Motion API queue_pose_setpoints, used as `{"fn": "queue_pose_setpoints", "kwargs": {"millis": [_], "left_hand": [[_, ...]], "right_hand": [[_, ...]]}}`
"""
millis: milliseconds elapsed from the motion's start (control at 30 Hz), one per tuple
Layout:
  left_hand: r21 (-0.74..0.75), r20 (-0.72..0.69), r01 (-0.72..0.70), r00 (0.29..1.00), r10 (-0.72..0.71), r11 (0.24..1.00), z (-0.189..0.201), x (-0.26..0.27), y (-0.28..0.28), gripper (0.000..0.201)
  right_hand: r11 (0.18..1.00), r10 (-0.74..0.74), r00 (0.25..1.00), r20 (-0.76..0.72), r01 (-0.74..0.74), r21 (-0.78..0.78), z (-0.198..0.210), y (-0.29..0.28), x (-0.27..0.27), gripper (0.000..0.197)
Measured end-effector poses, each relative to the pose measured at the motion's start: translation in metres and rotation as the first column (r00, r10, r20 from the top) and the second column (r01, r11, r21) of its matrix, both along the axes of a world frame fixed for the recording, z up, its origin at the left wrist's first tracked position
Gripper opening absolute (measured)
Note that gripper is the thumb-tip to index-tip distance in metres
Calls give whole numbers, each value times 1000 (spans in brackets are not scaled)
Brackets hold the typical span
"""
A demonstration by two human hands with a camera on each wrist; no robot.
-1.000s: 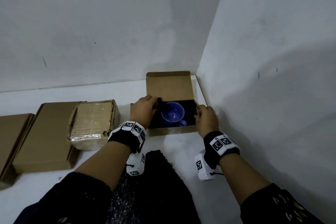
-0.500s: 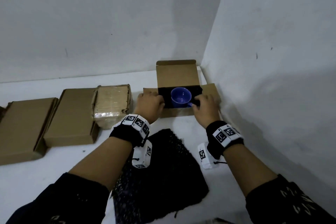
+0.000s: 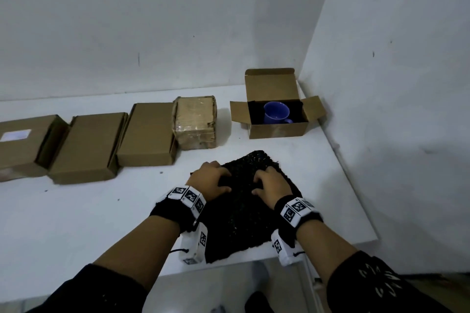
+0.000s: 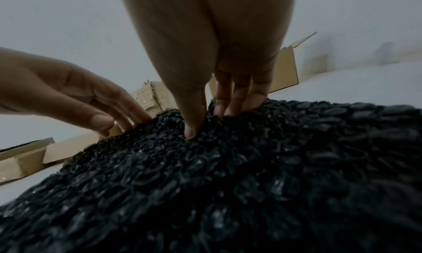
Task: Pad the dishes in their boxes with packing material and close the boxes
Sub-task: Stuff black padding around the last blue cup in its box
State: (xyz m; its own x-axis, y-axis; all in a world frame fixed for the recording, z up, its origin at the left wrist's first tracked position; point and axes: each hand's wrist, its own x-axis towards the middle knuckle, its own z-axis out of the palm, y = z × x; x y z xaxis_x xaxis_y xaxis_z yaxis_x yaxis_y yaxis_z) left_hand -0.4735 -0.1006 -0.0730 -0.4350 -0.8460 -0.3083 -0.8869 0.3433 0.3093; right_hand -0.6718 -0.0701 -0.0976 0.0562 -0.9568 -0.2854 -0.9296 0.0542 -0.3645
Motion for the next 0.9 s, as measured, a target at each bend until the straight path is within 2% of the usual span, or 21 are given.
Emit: {"fn": "queue_pose_setpoints", "kwargs": {"millis": [100, 200, 300, 400, 433, 500, 533, 600, 667, 700, 800, 900], "left_hand": [[-21, -17, 19, 1000, -20, 1000, -4, -3, 12, 62], [37, -269, -132, 953, 137, 991, -1, -12, 17, 65], [72, -447, -259, 855, 263, 963, 8, -18, 13, 39], [123, -554, -282, 776, 301, 952, 22, -25, 6, 17], [155, -599, -273, 738, 310, 949, 26, -27, 3, 11], [200, -668, -256, 671, 323, 946, 32, -31, -2, 6], [188, -680, -261, 661, 317, 947, 34, -33, -5, 7], [0, -656, -360, 704, 272, 933, 32, -35, -12, 15], [-243, -636, -470, 738, 226, 849, 34, -35, -16, 30], [-294, -651, -474, 735, 189, 830, 38, -36, -17, 32], [-244, -684, -337, 724, 84, 909, 46, -46, -20, 36], [-86, -681, -221, 725, 105, 971, 48, -57, -32, 53]], "right_hand": [[997, 4, 1000, 17, -3, -81, 2, 6, 2, 18], [982, 23, 994, 111, -1, -190, 15, 7, 1, 16], [967, -1, 966, 259, 67, -247, 30, 6, -3, 21], [983, -56, 914, 403, 121, -137, 48, 6, -9, 47], [988, -72, 906, 416, 123, -96, 52, 5, -10, 53], [989, -72, 927, 368, 116, -97, 57, 3, -11, 49], [984, -76, 932, 354, 127, -122, 59, 0, -11, 41], [968, -99, 904, 417, 185, -170, 65, -6, -10, 24], [946, -122, 856, 502, 253, -202, 72, -12, -11, 13], [932, -133, 846, 516, 283, -225, 75, -17, -12, 12], [931, -145, 816, 560, 304, -203, 83, -31, -17, 14], [958, -148, 709, 690, 276, -78, 86, -46, -21, 14]]}}
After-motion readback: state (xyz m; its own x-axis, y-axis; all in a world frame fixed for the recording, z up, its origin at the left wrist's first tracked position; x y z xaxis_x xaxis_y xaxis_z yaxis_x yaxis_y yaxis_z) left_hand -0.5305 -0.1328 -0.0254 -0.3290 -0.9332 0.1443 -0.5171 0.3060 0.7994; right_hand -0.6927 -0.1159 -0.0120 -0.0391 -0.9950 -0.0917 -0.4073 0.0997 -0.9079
